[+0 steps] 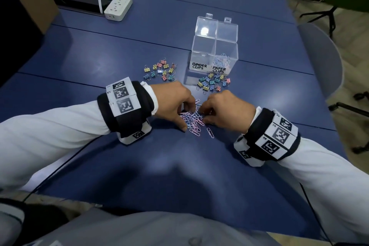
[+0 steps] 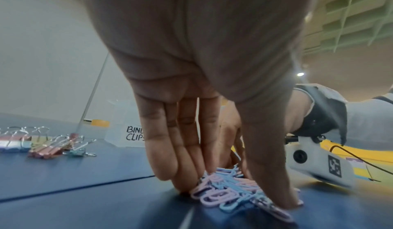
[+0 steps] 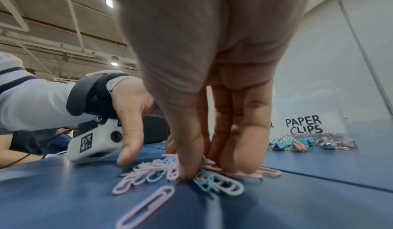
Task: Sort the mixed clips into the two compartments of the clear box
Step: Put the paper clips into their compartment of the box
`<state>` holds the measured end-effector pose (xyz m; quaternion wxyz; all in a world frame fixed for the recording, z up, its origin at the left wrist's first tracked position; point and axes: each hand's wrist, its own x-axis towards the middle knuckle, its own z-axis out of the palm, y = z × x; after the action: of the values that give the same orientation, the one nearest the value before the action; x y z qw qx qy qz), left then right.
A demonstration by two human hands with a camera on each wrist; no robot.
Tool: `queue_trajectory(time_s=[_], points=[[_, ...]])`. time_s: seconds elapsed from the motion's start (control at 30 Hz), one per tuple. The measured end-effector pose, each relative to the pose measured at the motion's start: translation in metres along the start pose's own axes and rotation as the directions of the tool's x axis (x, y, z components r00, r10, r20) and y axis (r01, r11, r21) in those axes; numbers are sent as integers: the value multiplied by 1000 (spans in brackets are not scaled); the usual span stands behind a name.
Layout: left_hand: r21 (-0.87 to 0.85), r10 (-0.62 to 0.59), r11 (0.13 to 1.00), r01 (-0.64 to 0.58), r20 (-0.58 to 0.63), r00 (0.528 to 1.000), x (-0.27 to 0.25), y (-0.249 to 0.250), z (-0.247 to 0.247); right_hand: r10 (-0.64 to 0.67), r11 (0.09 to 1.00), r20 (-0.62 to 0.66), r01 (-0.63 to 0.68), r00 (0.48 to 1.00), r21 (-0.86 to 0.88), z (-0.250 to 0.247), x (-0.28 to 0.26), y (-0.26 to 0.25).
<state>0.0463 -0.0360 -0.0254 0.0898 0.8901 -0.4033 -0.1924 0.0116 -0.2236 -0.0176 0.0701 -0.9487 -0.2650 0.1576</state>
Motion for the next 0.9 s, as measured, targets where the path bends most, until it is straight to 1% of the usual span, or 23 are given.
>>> queue_trajectory(time_s=[0.13, 0.23, 0.33, 0.47, 0.53, 0.63, 0.73, 0.83, 0.9], points=[[-10, -43, 999, 43, -30, 999, 4, 2, 1, -10, 1000, -18, 10, 1000, 4, -1, 0, 1], [2, -49, 999, 49, -40, 998, 8, 3, 0, 7, 1000, -81, -7, 997, 9, -1, -1, 6], [19, -38, 999, 39, -54, 998, 10, 2, -2, 48, 994, -172, -31, 984, 102, -1, -3, 15], [13, -34, 999, 35, -66, 997, 11, 3, -4, 106, 979, -173, -72, 979, 192, -5, -8, 22], [-7, -36, 999, 36, -73, 997, 11, 3, -6, 127, 967, -197, -77, 972, 244, -10, -11, 24], [-32, -47, 999, 44, -102, 994, 10, 1, -10, 168, 947, -290, -73, 942, 312, -25, -12, 31], [-57, -53, 997, 46, -138, 989, 9, 0, -12, 239, 912, -373, -75, 896, 403, -50, -9, 45], [-90, -56, 995, 43, -149, 987, 10, 0, -15, 322, 863, -425, -78, 846, 499, -76, 1, 61], [-108, -51, 994, 32, -180, 982, 13, 0, -22, 361, 860, -452, -103, 815, 500, -87, 16, 71]])
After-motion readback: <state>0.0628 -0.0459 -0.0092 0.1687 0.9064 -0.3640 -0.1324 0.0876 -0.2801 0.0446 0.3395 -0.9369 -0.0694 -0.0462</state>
